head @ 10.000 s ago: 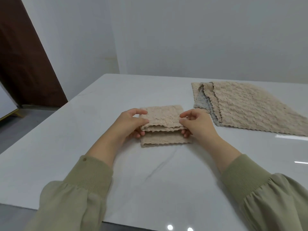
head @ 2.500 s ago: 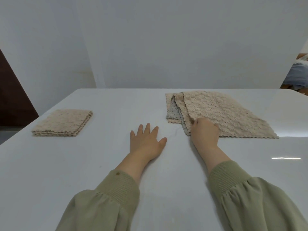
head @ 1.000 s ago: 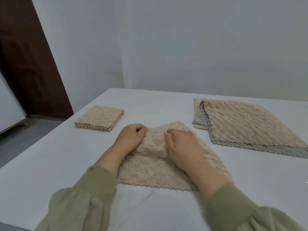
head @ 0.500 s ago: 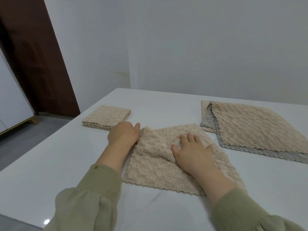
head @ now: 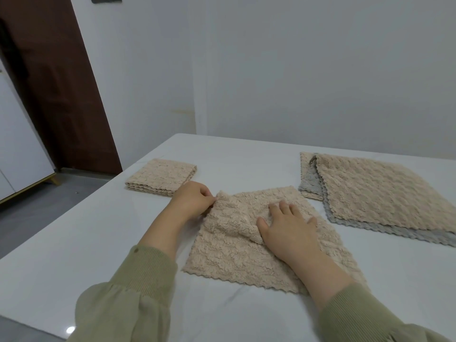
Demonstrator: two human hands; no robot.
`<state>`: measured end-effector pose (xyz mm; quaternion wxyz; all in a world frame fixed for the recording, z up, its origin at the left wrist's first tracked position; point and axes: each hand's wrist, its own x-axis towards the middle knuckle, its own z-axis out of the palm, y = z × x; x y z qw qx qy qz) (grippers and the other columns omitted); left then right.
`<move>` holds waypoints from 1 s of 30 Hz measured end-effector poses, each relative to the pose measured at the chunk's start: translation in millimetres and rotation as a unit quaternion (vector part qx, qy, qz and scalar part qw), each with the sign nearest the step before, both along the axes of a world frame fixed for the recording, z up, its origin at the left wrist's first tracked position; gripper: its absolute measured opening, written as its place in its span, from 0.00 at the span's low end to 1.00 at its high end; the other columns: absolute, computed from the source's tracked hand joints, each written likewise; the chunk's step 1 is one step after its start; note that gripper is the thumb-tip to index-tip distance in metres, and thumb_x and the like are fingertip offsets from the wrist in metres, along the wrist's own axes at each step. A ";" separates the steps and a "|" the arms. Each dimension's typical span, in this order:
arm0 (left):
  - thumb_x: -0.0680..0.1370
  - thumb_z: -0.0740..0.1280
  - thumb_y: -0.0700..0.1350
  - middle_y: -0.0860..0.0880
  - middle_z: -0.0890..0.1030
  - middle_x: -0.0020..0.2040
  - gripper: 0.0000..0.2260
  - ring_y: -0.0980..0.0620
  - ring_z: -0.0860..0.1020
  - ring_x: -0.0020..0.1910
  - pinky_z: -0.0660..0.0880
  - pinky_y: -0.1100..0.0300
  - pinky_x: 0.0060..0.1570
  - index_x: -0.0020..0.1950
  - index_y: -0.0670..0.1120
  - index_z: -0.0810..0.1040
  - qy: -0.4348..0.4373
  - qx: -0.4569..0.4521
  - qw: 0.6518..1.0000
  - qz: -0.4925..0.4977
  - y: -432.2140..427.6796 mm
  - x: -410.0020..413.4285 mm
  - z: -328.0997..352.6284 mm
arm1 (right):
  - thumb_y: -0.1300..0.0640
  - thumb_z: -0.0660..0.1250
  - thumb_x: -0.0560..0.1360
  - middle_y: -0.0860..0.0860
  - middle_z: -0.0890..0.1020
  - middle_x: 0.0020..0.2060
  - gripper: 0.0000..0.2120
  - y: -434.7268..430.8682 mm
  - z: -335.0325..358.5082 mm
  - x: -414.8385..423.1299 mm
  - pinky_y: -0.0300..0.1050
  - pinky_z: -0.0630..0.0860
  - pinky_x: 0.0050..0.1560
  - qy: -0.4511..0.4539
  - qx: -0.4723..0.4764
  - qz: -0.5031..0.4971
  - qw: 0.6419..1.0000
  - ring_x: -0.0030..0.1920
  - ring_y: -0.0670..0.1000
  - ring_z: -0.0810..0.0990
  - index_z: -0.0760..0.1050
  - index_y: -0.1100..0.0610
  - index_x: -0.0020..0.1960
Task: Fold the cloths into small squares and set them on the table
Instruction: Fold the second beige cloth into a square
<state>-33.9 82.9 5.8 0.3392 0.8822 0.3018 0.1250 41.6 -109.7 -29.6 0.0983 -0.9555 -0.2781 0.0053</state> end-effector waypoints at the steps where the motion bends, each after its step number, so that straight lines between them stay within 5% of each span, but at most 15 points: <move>1: 0.77 0.65 0.40 0.51 0.81 0.35 0.10 0.54 0.78 0.36 0.74 0.60 0.38 0.36 0.46 0.80 -0.014 0.009 1.000 0.010 0.1 0.7 -0.2 | 0.39 0.46 0.78 0.51 0.54 0.77 0.29 0.0 0.3 -0.4 0.68 0.51 0.70 -0.002 0.001 -0.001 1.000 0.76 0.54 0.52 0.55 0.51 0.75; 4: 0.77 0.62 0.36 0.50 0.80 0.41 0.11 0.53 0.77 0.43 0.68 0.63 0.39 0.38 0.46 0.79 -0.098 0.022 0.992 0.081 3.4 3.5 -2.1 | 0.39 0.46 0.78 0.53 0.63 0.73 0.29 -0.6 3.5 -0.3 0.64 0.55 0.69 -0.027 0.003 -0.007 1.000 0.73 0.55 0.60 0.63 0.54 0.71; 8: 0.78 0.61 0.35 0.49 0.80 0.49 0.10 0.50 0.75 0.47 0.67 0.62 0.43 0.44 0.46 0.79 -0.132 0.027 0.984 0.120 5.4 6.4 -9.0 | 0.38 0.46 0.77 0.53 0.78 0.57 0.28 -2.5 7.7 -2.4 0.55 0.70 0.60 -0.069 0.026 -0.015 0.997 0.60 0.55 0.73 0.74 0.56 0.57; 11: 0.79 0.59 0.39 0.49 0.79 0.54 0.09 0.50 0.73 0.56 0.65 0.61 0.51 0.48 0.45 0.79 -0.156 0.125 0.976 0.088 -5.9 8.0 -7.5 | 0.37 0.47 0.76 0.53 0.74 0.61 0.29 -2.2 4.3 -2.5 0.57 0.69 0.61 -0.057 0.001 -0.013 0.998 0.63 0.56 0.70 0.71 0.56 0.62; 14: 0.80 0.58 0.45 0.49 0.81 0.46 0.12 0.50 0.74 0.49 0.69 0.57 0.49 0.49 0.45 0.81 -0.171 0.236 0.956 -0.025 -29.5 10.3 -3.6 | 0.36 0.46 0.76 0.55 0.62 0.73 0.33 -1.0 -0.2 -0.6 0.63 0.59 0.68 -0.037 -0.025 -0.010 0.999 0.73 0.56 0.59 0.61 0.56 0.72; 18: 0.80 0.56 0.51 0.49 0.82 0.43 0.14 0.48 0.78 0.44 0.72 0.55 0.47 0.49 0.48 0.80 0.001 0.303 0.941 -0.153 -51.7 15.0 -10.9 | 0.36 0.46 0.76 0.54 0.60 0.74 0.33 0.0 -2.2 2.8 0.64 0.57 0.69 -0.028 -0.016 -0.017 0.999 0.74 0.56 0.57 0.60 0.55 0.73; 22: 0.80 0.56 0.53 0.50 0.82 0.46 0.15 0.48 0.78 0.46 0.75 0.53 0.47 0.50 0.48 0.79 0.063 0.295 0.939 -0.169 -47.6 15.0 -15.6 | 0.41 0.49 0.77 0.54 0.80 0.53 0.24 -0.7 4.5 2.6 0.53 0.70 0.57 -0.089 0.055 -0.018 0.994 0.55 0.56 0.75 0.75 0.57 0.54; 26: 0.82 0.49 0.55 0.49 0.81 0.48 0.19 0.48 0.76 0.53 0.67 0.45 0.62 0.44 0.50 0.76 0.099 0.271 0.944 -0.163 -42.8 16.6 -14.7 | 0.43 0.47 0.77 0.51 0.77 0.33 0.22 -1.1 10.1 1.3 0.48 0.71 0.47 -0.111 0.096 0.004 0.989 0.39 0.55 0.74 0.72 0.55 0.39; 28: 0.82 0.46 0.57 0.50 0.76 0.63 0.22 0.47 0.65 0.70 0.52 0.39 0.71 0.58 0.51 0.76 0.122 0.245 0.948 -0.160 -38.4 18.8 -16.7 | 0.44 0.47 0.78 0.51 0.80 0.44 0.21 0.6 4.8 5.0 0.52 0.69 0.58 -0.080 0.066 0.036 0.994 0.51 0.54 0.76 0.74 0.55 0.45; 30: 0.82 0.45 0.57 0.54 0.66 0.73 0.22 0.48 0.53 0.76 0.44 0.37 0.71 0.70 0.53 0.69 0.134 0.234 0.949 -0.164 -34.8 21.8 -20.2 | 0.44 0.48 0.79 0.50 0.73 0.66 0.23 2.6 0.5 12.7 0.58 0.60 0.68 -0.043 0.041 0.050 0.997 0.68 0.53 0.67 0.72 0.54 0.63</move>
